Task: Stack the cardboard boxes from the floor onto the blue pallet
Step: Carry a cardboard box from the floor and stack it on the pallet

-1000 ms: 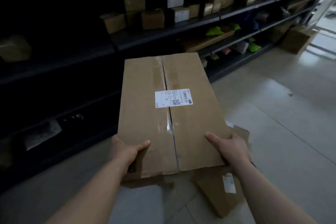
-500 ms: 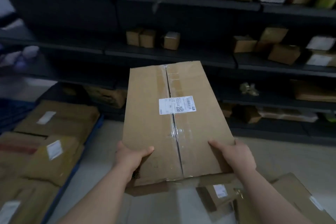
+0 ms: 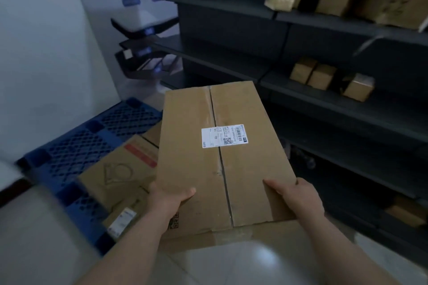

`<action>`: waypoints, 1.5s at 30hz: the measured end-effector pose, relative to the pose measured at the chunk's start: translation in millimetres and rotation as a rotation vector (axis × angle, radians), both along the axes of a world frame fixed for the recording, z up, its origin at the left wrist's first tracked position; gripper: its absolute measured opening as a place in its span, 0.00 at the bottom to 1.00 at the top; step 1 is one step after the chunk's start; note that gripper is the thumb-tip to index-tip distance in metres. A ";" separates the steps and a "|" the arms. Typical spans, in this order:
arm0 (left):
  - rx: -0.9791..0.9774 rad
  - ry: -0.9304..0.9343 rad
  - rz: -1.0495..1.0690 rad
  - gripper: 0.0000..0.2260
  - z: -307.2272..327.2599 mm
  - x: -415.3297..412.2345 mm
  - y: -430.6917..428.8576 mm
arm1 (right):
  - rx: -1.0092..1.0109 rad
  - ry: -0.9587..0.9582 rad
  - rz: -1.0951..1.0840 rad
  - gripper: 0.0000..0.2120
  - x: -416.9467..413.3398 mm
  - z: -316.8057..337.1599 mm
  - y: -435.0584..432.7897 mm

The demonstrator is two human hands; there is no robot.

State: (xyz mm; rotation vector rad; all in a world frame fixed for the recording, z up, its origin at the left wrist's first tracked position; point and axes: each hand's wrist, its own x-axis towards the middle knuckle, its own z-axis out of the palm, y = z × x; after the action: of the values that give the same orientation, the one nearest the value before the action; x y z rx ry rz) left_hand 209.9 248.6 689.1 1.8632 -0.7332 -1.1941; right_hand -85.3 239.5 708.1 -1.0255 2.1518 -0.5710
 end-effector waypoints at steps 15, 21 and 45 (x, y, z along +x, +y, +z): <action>0.061 0.023 0.236 0.48 -29.4 114.6 -147.7 | 0.023 0.066 0.252 0.37 122.7 -10.2 -221.3; 0.063 0.062 0.365 0.49 -58.0 114.1 -225.4 | 0.055 0.087 0.387 0.38 138.0 -29.7 -335.2; 0.237 0.153 0.596 0.48 -257.7 139.4 -453.3 | 0.219 -0.026 0.596 0.39 201.4 -214.6 -627.9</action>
State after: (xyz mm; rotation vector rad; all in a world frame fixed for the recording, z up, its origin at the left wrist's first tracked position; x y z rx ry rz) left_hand 349.3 -204.6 431.4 1.9557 0.0638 -1.0373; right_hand 116.2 -388.4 493.5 -1.4328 1.7116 -0.0623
